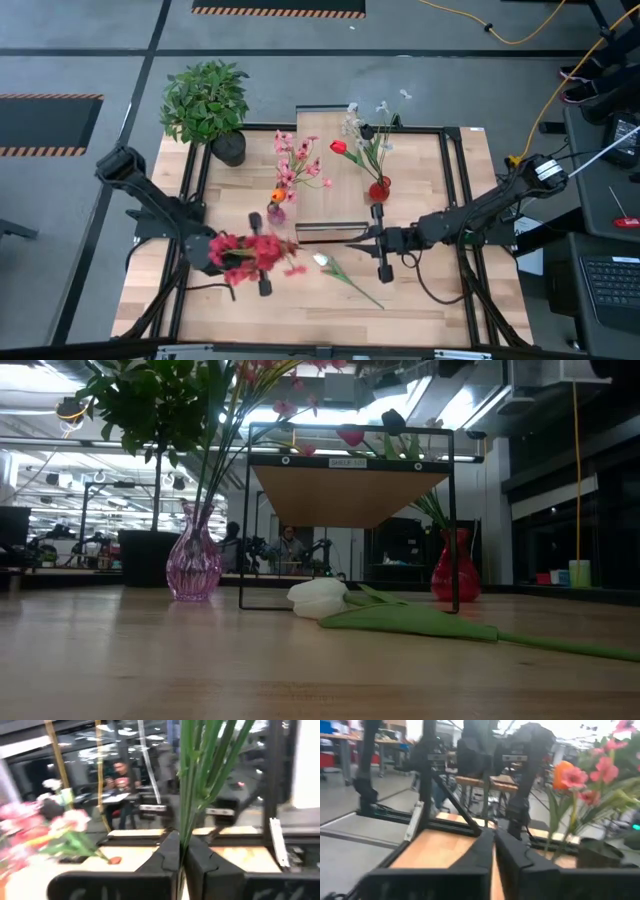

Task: Pick and place flowers into a vace then onto a shelf
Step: Put the red flowers into the violet vase

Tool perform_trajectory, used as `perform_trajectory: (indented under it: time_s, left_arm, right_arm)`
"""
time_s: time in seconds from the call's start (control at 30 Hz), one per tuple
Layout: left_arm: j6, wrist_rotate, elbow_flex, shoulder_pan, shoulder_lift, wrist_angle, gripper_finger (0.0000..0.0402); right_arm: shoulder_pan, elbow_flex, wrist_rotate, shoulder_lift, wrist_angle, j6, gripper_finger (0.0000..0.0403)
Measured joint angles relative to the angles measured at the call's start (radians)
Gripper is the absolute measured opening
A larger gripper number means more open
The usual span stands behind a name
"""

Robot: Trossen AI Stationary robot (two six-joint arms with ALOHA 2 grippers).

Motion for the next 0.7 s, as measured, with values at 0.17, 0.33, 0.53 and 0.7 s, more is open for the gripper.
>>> perform_trajectory:
  time_s: [0.17, 0.33, 0.53, 0.7]
  left_arm:
    - [-0.035, -0.186, -0.064, -0.046, -0.054, -0.003, 0.0004]
    - [-0.053, -0.314, -0.132, -0.093, -0.128, -0.003, 0.0003]
    - [-0.147, -0.432, -0.229, -0.123, -0.191, -0.003, 0.0003]
    - [-0.223, -0.533, -0.305, -0.125, -0.223, -0.003, 0.0003]
  right_arm:
    - [0.028, 0.0, 0.049, 0.0, -0.023, 0.002, 0.001]
    - [0.047, 0.0, 0.06, 0.001, -0.058, 0.007, 0.0006]
    - [0.053, 0.0, 0.062, 0.001, -0.091, 0.026, 0.0003]
    - [0.053, 0.0, 0.063, 0.007, -0.11, 0.031, 0.0002]
